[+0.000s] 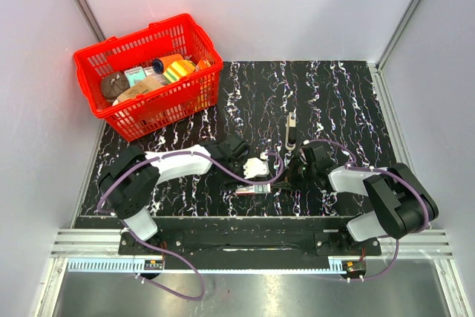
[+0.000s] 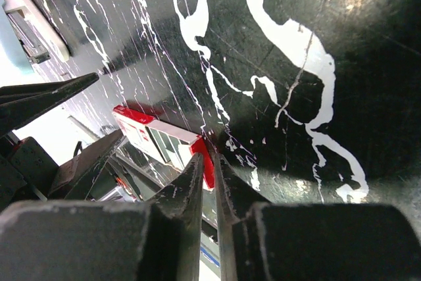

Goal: Unload the staples from the stapler

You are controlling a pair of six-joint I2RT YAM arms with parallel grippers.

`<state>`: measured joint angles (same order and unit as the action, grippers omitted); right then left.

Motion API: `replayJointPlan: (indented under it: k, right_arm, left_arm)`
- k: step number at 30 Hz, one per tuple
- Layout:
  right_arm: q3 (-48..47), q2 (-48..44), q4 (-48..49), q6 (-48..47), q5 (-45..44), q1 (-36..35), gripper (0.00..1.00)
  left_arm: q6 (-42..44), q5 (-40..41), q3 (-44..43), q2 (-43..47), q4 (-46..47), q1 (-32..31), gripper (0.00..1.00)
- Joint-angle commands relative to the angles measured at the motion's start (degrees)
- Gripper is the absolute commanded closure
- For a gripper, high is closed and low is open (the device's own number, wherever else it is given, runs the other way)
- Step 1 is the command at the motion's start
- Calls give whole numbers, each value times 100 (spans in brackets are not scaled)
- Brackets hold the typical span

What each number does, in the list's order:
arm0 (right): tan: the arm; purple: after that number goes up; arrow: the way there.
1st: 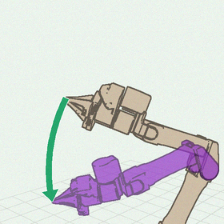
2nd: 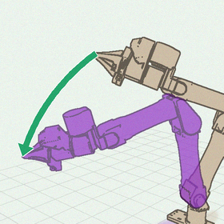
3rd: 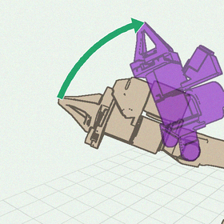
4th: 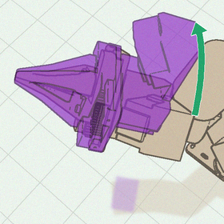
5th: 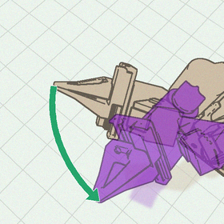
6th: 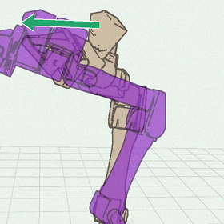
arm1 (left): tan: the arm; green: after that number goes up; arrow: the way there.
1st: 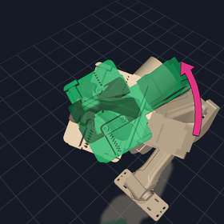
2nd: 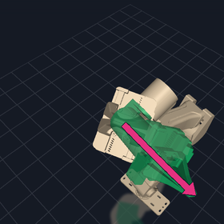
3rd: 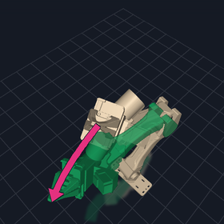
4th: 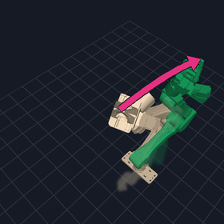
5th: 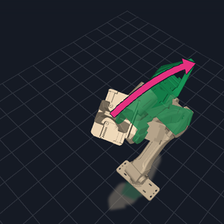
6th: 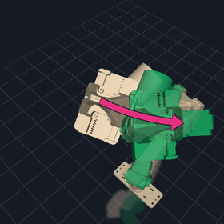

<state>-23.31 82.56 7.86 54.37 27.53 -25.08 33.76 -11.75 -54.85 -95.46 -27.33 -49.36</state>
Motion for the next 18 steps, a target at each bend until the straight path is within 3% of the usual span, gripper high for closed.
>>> replayJointPlan:
  k: [1,18]
  right_arm:
    - [20,110,-92,3,-177,-93,83]
    - [-613,427,-539,109,-924,-981,86]
  left_arm:
    - [-80,6,-175,-122,114,-47,40]
    - [-106,-3,-272,-166,79,-65,40]
